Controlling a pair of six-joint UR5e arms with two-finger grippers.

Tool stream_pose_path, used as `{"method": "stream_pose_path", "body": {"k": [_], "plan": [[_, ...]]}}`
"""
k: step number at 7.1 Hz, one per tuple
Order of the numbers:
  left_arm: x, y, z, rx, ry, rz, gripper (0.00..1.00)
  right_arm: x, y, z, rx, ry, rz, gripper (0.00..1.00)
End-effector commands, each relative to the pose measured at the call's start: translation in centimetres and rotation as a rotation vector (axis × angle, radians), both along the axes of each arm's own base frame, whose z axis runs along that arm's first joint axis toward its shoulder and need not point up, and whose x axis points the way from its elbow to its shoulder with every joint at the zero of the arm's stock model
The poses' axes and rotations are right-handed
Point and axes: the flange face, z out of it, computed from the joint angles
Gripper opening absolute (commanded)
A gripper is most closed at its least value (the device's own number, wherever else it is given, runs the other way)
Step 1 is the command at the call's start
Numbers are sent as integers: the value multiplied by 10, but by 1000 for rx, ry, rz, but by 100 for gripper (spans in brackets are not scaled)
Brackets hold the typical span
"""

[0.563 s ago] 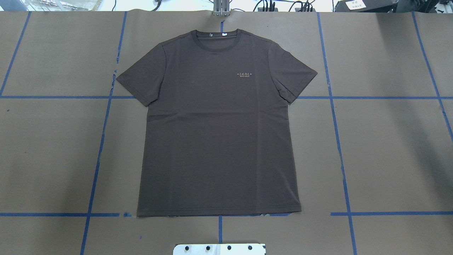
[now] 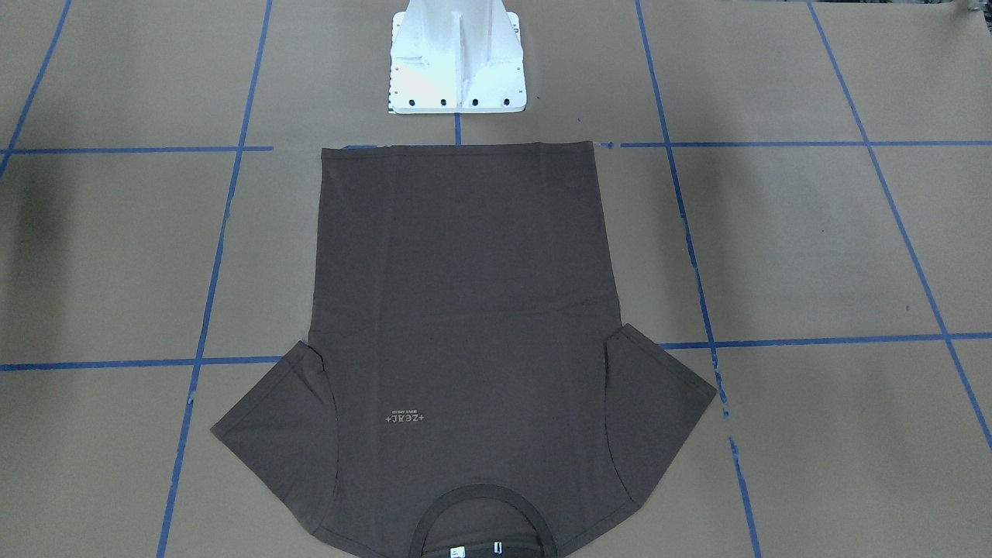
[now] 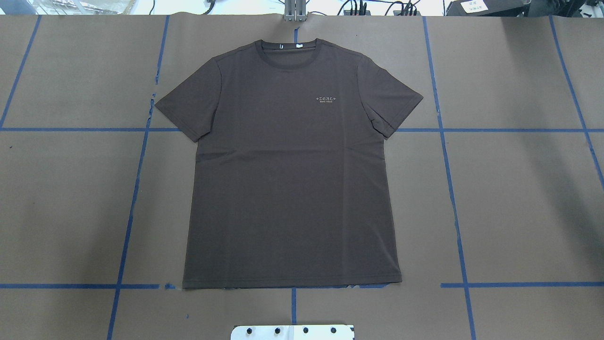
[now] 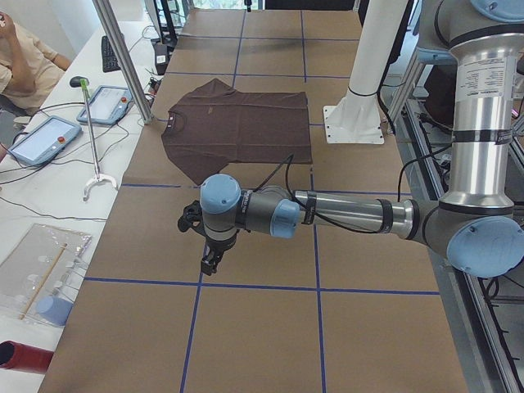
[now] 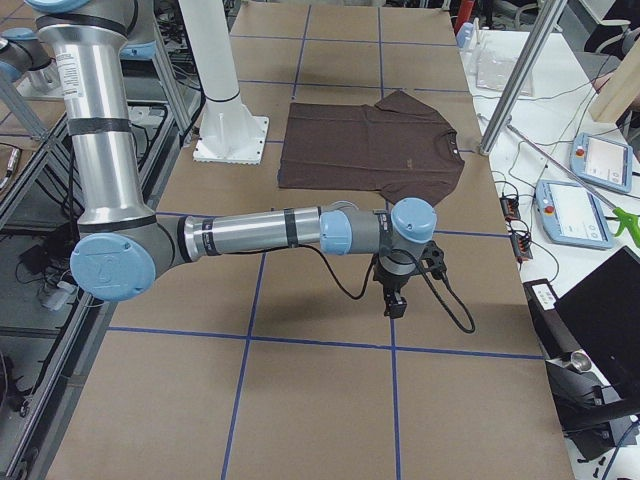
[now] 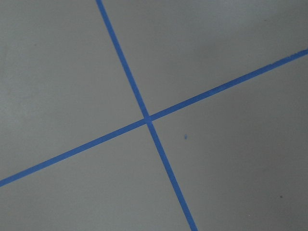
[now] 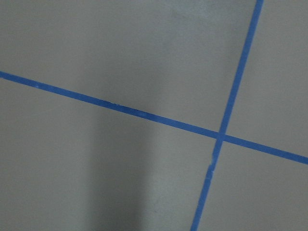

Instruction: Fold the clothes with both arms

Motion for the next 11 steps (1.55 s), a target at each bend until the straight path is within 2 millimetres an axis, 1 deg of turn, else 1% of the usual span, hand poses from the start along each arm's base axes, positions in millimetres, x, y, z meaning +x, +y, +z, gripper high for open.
{"method": "stream_pose_path", "body": {"k": [1,2,3,4,5,6,7,8,9,10,11], "plan": [[5,0,-3,14,4,14,100,-52,-4,-23,-7,-92,30,100],[10,-2,-12,74,10,23,100,-109,-8,-31,-13,-111,55,100],[12,-3,-13,81,20,29,100,-159,-26,-52,-81,-155,132,100],[14,-1,-10,70,21,27,100,-233,-32,-94,-109,-152,213,100],[16,-2,-13,76,27,29,100,-303,-30,-130,-93,-139,312,100],[16,-2,-15,79,29,29,100,-352,-48,-165,-163,-152,436,99],[17,-1,-16,82,41,35,100,-383,-70,-180,-205,-139,531,96],[19,-1,-19,99,73,40,100,-390,-94,-171,-148,-88,627,93],[19,-1,-20,102,76,41,100,-388,-101,-148,-153,-48,642,83],[21,0,-22,102,104,49,100,-379,-99,-131,-160,-28,655,79],[21,0,-21,100,104,49,100,-392,-97,-137,-135,-19,662,79]]}}
